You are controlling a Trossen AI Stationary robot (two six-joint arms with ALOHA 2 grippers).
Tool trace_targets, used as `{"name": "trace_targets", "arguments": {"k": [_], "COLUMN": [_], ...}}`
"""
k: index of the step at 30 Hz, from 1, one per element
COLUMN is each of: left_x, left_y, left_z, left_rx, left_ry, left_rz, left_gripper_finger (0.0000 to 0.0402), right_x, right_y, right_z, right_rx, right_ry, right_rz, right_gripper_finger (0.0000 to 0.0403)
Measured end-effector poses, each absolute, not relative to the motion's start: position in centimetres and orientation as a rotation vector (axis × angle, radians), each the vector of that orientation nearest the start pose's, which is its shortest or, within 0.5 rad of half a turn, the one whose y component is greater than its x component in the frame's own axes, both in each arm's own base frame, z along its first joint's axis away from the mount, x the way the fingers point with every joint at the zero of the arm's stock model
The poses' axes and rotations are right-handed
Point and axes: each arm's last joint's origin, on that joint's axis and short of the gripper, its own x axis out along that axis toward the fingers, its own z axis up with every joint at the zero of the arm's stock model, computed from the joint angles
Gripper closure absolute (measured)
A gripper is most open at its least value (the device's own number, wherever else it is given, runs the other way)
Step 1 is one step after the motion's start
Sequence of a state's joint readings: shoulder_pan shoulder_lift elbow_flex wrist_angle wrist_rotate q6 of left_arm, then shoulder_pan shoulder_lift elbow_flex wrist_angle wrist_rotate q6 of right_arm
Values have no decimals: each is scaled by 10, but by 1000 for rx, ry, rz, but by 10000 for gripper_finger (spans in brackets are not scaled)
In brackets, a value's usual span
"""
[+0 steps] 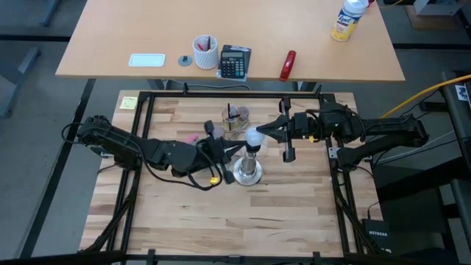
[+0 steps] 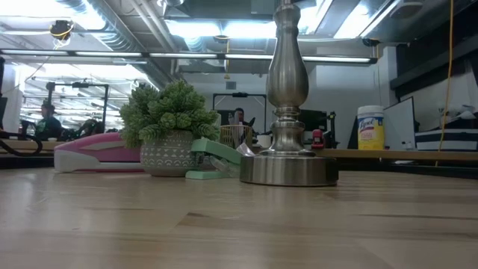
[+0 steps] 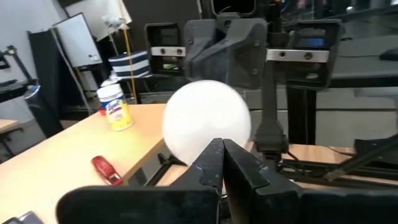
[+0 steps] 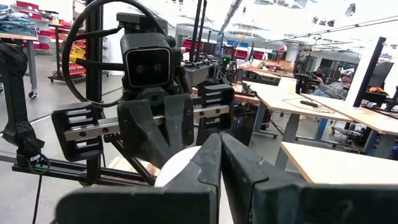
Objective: Screw lightbulb
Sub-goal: Insert the lightbulb into the lamp
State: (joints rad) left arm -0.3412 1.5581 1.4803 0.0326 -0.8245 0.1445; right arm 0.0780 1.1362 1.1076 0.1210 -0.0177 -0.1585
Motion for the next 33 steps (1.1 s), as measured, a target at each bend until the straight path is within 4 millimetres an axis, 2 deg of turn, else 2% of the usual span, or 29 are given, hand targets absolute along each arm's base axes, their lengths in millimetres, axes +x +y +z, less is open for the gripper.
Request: {"name": "trace_targets", "arguments": {"k": [24, 33], "left_x": [339, 336], "left_y": [-96, -96], "left_z": [404, 406], "left_rx": [181, 200], "left_ry": [80, 82], "left_rz": [540, 663], "left_gripper_finger": [401, 401], "right_x": [251, 251], "right_y": [22, 22], "right_z": [404, 405], "right_rx": [-132, -132], "right_ry": [-97, -100], "right_rz": [144, 148], "right_gripper_finger": [386, 386]}}
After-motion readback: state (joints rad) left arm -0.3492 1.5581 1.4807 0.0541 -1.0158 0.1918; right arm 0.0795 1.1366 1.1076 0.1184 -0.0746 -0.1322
